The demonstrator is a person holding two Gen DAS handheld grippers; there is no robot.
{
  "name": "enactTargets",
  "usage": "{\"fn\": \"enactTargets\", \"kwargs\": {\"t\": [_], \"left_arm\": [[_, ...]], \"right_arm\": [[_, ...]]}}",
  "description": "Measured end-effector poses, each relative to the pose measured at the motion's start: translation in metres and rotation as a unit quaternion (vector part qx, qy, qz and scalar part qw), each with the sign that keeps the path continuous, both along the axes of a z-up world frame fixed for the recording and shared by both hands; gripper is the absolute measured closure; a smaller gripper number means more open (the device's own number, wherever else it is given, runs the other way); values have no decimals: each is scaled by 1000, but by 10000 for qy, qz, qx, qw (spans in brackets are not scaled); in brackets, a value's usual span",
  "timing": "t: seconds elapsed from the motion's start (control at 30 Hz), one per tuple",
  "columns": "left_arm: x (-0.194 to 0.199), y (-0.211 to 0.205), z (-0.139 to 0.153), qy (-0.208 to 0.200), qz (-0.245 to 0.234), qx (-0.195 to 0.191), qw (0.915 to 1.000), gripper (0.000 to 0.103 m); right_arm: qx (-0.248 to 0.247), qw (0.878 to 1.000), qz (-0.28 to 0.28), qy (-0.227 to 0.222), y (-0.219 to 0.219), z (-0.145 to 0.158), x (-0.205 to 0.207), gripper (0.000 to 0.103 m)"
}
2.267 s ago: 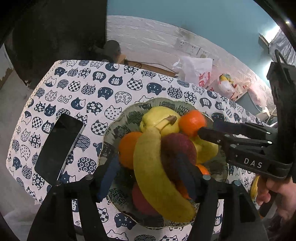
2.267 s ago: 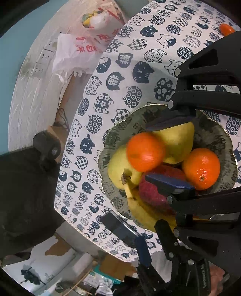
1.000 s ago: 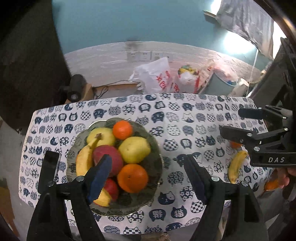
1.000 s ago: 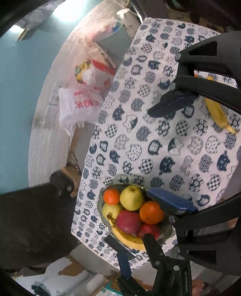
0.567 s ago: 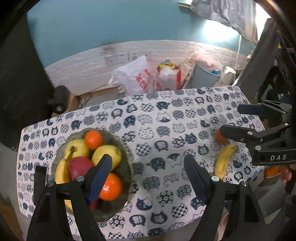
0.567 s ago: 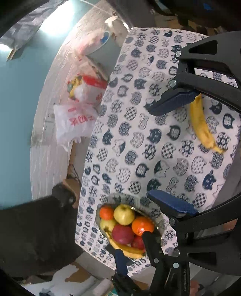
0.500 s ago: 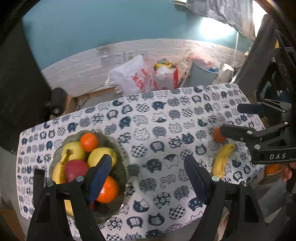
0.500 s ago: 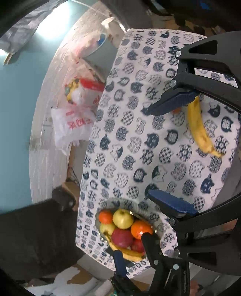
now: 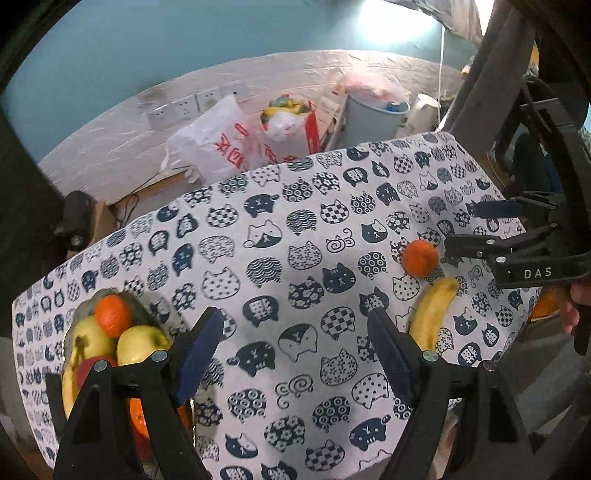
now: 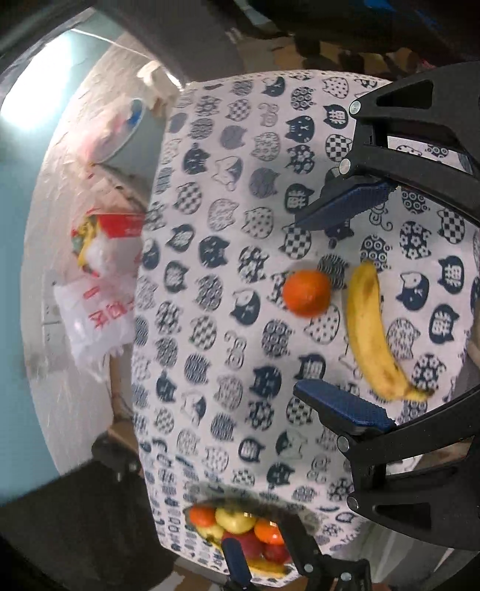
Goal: Organize fruits
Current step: 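Move both tools away from the plate toward the last banana and orange, then close the left tool on the single banana while the right tool grasps the orange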
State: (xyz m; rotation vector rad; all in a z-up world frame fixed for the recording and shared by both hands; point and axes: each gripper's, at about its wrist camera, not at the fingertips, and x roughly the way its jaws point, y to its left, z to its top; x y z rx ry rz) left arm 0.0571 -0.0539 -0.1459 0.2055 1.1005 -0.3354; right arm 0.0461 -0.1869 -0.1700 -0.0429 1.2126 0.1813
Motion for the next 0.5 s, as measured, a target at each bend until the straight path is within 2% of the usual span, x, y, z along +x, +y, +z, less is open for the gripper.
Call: {"fn": "enactTargets", "kwargs": {"t": [0.3, 0.5], "left_arm": [[13, -19, -32, 265, -331, 125, 9990, 21], [23, -26, -47, 506, -349, 26, 9981, 21]], "right_arm": [[73, 9993, 36, 373, -6, -45, 10, 21], [119, 9984, 2, 553, -10, -65, 14, 21]]}}
